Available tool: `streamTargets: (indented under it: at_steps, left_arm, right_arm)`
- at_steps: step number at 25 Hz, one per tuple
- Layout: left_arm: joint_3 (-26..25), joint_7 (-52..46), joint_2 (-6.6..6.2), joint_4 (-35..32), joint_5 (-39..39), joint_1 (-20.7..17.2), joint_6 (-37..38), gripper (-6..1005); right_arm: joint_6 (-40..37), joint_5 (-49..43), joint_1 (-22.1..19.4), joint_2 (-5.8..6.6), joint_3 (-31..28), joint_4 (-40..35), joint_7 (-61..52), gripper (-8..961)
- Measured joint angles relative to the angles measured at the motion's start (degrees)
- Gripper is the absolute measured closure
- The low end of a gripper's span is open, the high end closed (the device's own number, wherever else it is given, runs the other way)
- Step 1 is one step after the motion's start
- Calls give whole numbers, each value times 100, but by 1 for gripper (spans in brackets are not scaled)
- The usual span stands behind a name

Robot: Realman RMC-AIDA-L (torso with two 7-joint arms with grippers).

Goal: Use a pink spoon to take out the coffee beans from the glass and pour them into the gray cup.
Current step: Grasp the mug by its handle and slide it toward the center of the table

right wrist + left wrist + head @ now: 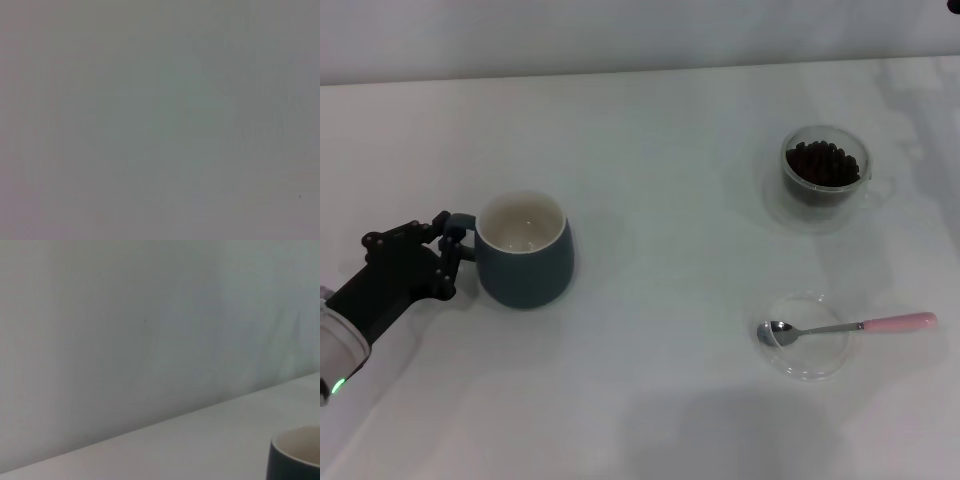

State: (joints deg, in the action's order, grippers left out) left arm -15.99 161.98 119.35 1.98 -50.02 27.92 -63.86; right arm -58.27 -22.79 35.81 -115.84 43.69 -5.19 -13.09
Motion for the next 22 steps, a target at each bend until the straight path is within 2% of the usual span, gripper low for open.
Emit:
streamTargets:
  at_steps: [9,22]
  left_arm:
    - [29,0,10,231,61,148,120,869]
    - [25,0,26,531,699,340,274,871]
  right_arm:
    - [0,0,10,0,0,0,0,169]
    - [-41,21,23,5,0,0,0,175]
